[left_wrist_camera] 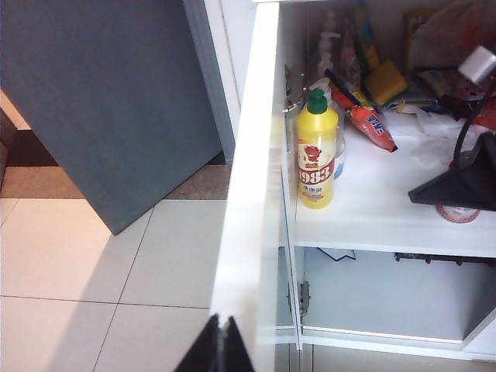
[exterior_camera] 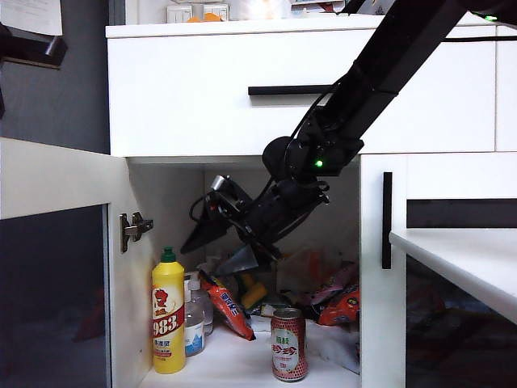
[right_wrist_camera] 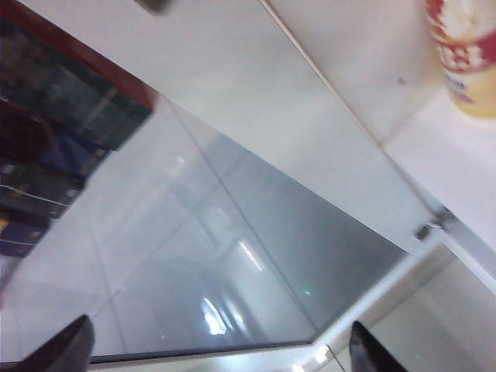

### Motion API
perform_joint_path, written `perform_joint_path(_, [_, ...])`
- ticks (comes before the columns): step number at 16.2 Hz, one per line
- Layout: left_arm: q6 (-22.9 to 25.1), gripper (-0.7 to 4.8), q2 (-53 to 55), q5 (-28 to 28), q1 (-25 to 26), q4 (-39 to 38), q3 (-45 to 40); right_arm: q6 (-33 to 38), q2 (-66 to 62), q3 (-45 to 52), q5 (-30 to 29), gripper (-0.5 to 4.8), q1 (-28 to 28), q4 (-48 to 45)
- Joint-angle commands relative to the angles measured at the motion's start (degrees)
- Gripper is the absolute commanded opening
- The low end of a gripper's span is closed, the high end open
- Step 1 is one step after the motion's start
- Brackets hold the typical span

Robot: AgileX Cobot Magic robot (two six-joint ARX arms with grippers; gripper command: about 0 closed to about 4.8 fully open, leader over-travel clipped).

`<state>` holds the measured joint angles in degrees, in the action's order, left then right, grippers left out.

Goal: Open the left door of the white cabinet, pick up a can of beverage from the table on the right, place it inside the cabinet, and finally close the cabinet door.

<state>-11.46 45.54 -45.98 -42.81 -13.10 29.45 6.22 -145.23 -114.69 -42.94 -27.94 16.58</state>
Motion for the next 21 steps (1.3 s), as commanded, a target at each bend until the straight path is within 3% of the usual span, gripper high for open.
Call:
perform_joint_path(1, [-0.13,-0.06,-0.13,-0.31,0.00,0.26,0.09,0.31,0.92,-0.22,-2.49,4.23,-2.38,-0.20])
perform_joint_path(7, [0.33,-0.06,-0.39,-0.33,0.00,0.24,0.11,-3.34,11.52,-0.22,-1.46,4.22,-4.15,10.03])
perform_joint_path(10, [0.31,-0.06,-2.34,-0.31,-0.02,0.83,0.20,-8.00,21.38,-0.20,4.76,4.22,-4.11,24.98])
perform_joint_path(13, [0.52,-0.06,-5.46,-0.31,-0.07,1.20,0.22,-7.69,31.50,-0.22,7.72,4.22,-4.13,29.62])
perform_joint_path(21, [0.52,-0.06,-15.91,4.07,-0.09,6.88,2.12,-3.19,75.54,-0.24,36.83,4.22,-4.15,43.78])
